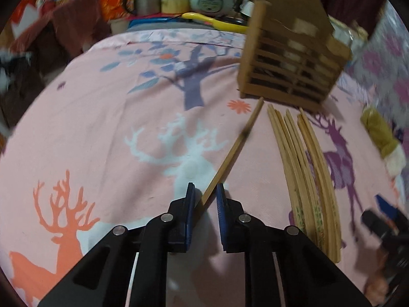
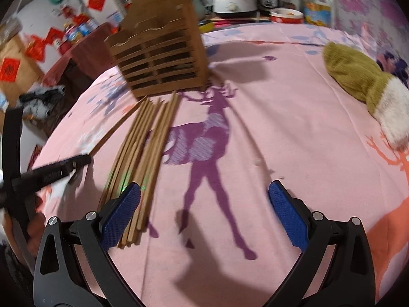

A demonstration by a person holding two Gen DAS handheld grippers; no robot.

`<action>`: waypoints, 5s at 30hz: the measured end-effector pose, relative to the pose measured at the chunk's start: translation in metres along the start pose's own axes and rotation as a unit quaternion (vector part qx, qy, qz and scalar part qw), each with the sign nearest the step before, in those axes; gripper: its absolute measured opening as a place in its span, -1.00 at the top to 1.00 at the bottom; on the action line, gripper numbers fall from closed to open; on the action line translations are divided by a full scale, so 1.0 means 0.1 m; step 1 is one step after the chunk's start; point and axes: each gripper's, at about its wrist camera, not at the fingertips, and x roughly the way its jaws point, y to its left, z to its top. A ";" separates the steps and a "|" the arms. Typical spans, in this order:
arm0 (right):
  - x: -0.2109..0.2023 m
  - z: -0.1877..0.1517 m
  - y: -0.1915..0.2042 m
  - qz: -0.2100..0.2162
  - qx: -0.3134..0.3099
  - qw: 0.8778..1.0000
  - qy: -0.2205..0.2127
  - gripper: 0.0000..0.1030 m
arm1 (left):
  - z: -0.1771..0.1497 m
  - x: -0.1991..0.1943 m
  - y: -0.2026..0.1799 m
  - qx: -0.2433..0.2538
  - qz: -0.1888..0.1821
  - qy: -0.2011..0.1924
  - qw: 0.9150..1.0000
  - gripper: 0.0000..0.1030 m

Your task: Organize utensils

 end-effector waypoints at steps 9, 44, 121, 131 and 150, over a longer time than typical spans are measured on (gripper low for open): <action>0.10 -0.15 0.39 -0.023 -0.116 0.993 0.018 -0.46 | -0.04 0.01 -0.12 0.026 0.027 -0.004 0.999 -0.14; 0.06 -0.12 0.23 -0.056 -0.093 0.994 0.023 0.49 | -0.09 -0.02 -0.10 0.031 0.038 -0.001 0.999 -0.41; -1.28 0.52 0.43 -0.015 -0.087 0.984 -0.154 0.88 | 0.51 -1.55 -0.61 0.117 -0.013 -0.135 0.984 0.88; -1.58 1.24 0.58 -0.015 -0.067 0.973 -0.219 0.88 | 1.18 -2.11 -1.03 0.114 -0.016 -0.205 0.972 0.89; -0.93 1.57 0.50 -0.028 -0.042 0.978 -0.203 0.72 | 1.45 -1.10 -0.93 0.036 -0.022 -0.214 0.976 -0.39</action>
